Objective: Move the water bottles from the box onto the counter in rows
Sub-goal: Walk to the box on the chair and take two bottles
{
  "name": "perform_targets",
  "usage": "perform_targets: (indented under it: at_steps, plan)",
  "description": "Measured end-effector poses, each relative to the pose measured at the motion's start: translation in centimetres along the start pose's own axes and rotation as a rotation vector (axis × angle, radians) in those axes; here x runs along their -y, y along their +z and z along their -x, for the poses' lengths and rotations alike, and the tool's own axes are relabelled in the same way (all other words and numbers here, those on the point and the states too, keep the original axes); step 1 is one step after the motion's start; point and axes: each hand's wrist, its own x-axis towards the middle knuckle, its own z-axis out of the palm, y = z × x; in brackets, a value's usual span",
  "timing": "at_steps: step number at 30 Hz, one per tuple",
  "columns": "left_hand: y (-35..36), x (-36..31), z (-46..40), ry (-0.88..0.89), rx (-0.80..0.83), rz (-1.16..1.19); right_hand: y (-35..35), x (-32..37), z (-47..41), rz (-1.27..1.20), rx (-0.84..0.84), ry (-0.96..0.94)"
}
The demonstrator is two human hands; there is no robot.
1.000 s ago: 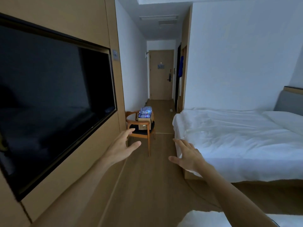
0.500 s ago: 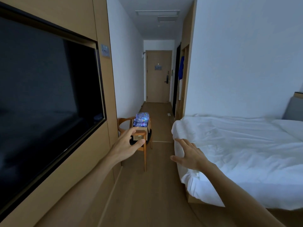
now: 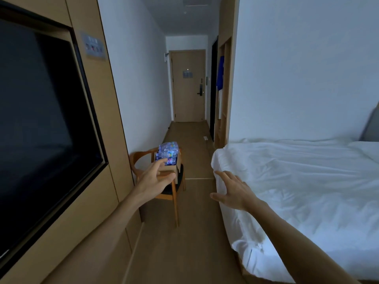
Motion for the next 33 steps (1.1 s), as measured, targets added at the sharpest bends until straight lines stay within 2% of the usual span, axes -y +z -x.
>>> perform_targets:
  at_steps: [16,33]
  plan:
    - [5.7,7.5,-28.2,-0.101,-0.027,0.037,4.1,-10.7,-29.6,-0.074,0.081,-0.073]
    - [12.7,20.7,-61.4,-0.105,-0.029,0.044,11.5,-19.5,-61.4,-0.101,0.128,-0.035]
